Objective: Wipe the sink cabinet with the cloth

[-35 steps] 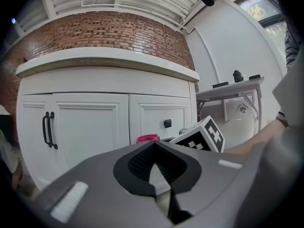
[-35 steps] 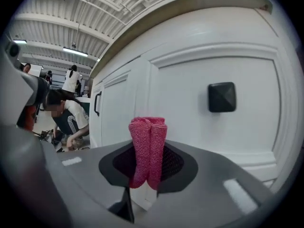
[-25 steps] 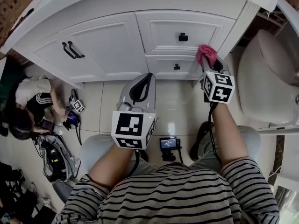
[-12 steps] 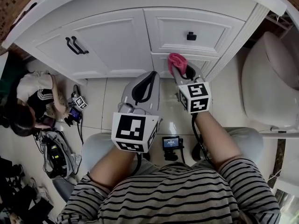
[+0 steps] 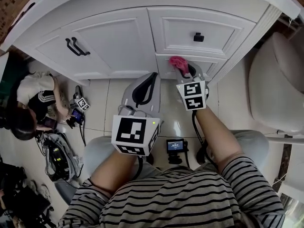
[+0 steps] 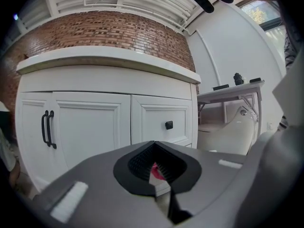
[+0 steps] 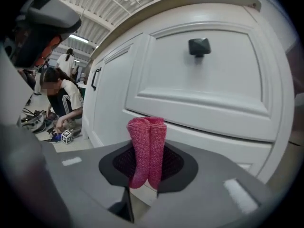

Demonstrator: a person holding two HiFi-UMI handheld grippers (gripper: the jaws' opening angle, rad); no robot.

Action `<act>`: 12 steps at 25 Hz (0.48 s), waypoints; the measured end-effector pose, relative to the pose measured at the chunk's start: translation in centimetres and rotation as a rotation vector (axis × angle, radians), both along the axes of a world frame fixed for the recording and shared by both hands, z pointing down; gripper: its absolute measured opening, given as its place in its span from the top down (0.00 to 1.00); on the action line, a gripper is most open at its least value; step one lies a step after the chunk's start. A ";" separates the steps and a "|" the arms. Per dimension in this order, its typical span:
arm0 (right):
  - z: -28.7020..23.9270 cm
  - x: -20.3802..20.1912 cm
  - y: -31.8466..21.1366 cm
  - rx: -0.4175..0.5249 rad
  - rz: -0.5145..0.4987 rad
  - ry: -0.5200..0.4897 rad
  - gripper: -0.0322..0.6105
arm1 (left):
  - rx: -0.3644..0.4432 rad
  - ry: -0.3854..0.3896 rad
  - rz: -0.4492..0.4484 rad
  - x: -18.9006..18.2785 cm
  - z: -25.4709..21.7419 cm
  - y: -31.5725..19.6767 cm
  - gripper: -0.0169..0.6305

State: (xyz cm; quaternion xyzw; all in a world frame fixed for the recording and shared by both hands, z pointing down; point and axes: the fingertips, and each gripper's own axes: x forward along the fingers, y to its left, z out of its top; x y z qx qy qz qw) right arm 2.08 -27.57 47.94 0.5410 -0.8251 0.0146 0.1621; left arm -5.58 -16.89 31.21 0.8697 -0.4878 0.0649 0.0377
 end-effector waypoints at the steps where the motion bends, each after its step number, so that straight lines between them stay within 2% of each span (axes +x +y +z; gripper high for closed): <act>1: 0.1 1.5 0.2 -0.003 0.026 0.001 0.80 | -0.006 0.006 0.003 0.1 0.0 0.0 0.99; 6: 0.2 8.7 0.8 -0.027 0.161 -0.058 0.80 | -0.009 -0.012 0.032 1.6 0.4 0.1 0.99; 12: 1.2 15.3 1.7 -0.069 0.320 -0.067 0.80 | -0.026 -0.037 0.030 2.1 1.2 0.4 0.99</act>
